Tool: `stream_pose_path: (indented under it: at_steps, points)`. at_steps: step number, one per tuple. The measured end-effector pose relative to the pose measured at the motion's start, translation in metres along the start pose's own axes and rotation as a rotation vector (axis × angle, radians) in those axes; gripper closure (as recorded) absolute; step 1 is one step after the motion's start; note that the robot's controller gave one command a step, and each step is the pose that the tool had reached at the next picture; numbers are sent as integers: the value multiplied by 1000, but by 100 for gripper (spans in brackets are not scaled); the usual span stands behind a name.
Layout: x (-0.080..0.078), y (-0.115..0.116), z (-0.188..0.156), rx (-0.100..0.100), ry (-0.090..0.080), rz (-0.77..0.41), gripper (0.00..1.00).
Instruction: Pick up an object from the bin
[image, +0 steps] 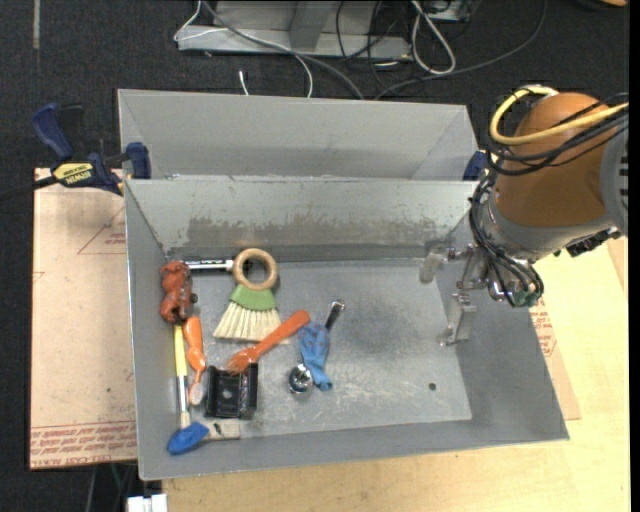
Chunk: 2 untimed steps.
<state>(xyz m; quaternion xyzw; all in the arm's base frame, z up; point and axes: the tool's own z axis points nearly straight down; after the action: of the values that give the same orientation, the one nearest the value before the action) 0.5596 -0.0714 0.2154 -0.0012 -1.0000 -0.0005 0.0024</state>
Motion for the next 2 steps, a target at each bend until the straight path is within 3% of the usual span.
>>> stream_pose_path:
  at_steps: [1,2]
  points:
    - [-2,0,-3,1,-7,-2,0]
    - [-22,27,62,1,-10,-142,0]
